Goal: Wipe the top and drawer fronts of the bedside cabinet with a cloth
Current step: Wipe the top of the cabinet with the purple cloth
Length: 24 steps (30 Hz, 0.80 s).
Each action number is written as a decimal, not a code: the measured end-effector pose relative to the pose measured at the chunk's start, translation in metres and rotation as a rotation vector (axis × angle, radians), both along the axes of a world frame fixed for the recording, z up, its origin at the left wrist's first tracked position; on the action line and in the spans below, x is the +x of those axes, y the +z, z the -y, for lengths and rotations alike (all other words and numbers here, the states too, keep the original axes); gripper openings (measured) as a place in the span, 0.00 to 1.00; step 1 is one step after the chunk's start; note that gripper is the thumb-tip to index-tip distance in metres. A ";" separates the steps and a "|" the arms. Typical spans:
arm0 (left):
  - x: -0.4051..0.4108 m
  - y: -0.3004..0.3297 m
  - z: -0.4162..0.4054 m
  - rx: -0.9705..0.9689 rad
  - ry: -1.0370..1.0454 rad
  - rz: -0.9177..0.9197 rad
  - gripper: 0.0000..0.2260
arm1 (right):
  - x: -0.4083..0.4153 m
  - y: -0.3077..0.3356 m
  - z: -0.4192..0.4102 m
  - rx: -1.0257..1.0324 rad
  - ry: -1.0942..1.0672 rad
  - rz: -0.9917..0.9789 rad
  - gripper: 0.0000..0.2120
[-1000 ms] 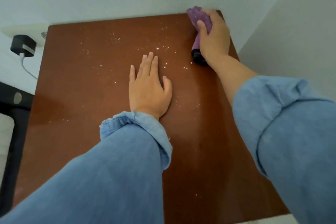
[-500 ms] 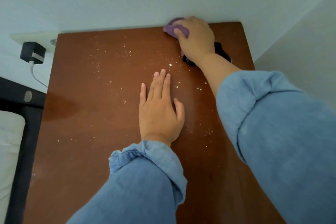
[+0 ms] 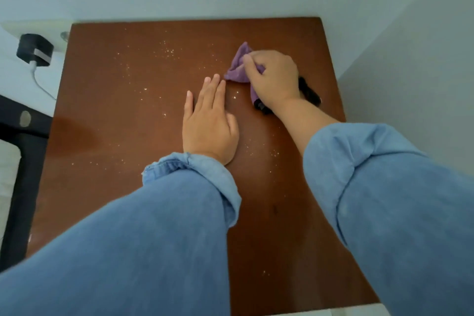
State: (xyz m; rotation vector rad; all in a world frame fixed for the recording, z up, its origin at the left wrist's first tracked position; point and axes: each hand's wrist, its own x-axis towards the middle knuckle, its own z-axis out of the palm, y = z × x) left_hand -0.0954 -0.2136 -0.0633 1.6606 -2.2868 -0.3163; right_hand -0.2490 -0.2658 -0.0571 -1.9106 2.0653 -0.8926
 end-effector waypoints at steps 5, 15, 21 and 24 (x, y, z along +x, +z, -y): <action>0.002 0.001 -0.001 0.016 -0.028 0.025 0.26 | 0.018 0.000 -0.076 -0.040 -0.100 0.100 0.18; 0.002 -0.001 0.001 -0.023 -0.017 -0.016 0.23 | 0.050 -0.007 -0.183 -0.124 -0.168 0.125 0.15; 0.012 0.011 -0.027 -0.061 -0.064 -0.020 0.24 | 0.051 -0.005 -0.184 -0.109 -0.174 0.079 0.16; 0.024 0.015 -0.069 -0.032 -0.052 -0.004 0.25 | 0.051 -0.004 -0.184 -0.095 -0.187 0.052 0.16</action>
